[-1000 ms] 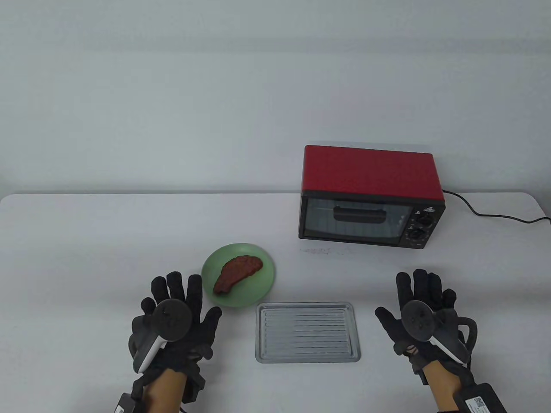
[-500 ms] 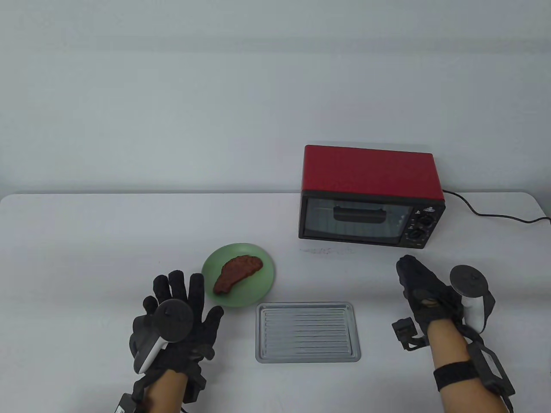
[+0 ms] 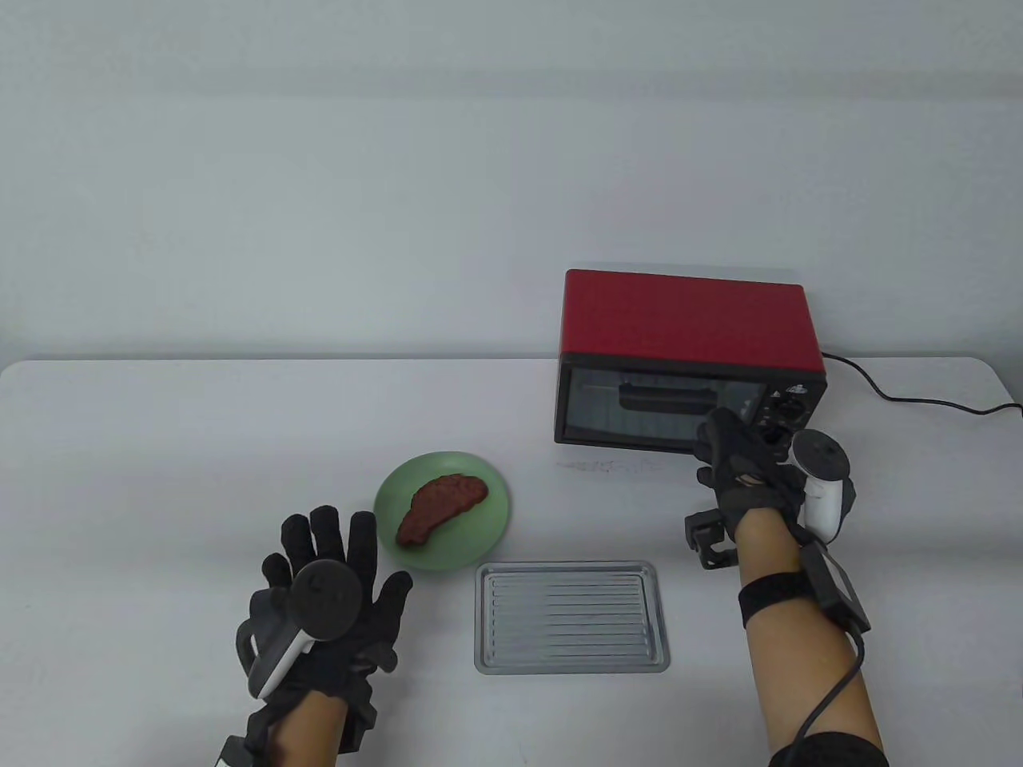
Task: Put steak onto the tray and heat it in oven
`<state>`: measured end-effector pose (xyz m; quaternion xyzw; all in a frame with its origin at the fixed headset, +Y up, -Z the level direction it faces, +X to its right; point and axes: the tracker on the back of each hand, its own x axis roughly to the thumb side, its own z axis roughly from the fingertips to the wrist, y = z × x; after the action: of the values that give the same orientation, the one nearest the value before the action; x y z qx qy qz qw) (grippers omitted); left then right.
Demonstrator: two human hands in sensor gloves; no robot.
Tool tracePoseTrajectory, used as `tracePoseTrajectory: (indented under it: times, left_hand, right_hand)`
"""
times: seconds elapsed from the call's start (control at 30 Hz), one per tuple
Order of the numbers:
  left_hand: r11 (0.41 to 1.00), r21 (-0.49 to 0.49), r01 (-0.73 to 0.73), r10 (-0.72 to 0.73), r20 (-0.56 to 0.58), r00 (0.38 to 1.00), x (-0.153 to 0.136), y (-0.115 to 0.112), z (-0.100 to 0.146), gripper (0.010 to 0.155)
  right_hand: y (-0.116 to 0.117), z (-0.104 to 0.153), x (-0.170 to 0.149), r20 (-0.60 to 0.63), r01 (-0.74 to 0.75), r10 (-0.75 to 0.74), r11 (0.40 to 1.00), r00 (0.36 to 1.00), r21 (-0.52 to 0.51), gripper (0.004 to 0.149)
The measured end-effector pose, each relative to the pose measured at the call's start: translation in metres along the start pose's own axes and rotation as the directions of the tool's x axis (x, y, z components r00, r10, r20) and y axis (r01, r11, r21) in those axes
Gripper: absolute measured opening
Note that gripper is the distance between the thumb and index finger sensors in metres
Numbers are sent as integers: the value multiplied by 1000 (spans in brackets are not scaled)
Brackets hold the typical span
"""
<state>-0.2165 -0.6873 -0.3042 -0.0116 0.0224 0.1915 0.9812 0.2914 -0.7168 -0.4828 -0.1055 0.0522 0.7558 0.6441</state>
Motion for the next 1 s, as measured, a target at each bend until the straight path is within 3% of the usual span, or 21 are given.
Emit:
tracePoseTrajectory:
  times: [0.33,0.5,0.63,0.8,0.83,0.87,1.0]
  left_hand:
    - [1000,1,-25,25,-6,1000,-1,3,1,81]
    - [999,-3,-42,42,-2,999,-1,2,1,80]
    - [999,-12,-53,53,2,999,-1,1,0,80]
    - [998,-22,-55,55,7,998,1,0,0,80]
    - [998,-25,-54,54,8,998,2,-1,0,80]
    - [998,-29,-54,55,9,998,3,-1,0,80]
    - [998,-35,-55,55,11,998,3,-2,0,80]
  right_hand:
    - [-13,14,-9,118,-183,191,980,974,-74,76]
    - [-13,36,-22,168,-385,400,916,901,-116,72]
    - [-10,51,-45,172,-482,489,872,855,-83,72]
    - [1,62,-67,170,-656,652,754,739,-43,74]
    - [5,63,-70,172,-699,695,713,698,-43,75]
    - [12,65,-74,160,-777,771,628,616,-38,76]
    - [26,65,-73,93,-874,869,485,486,34,78]
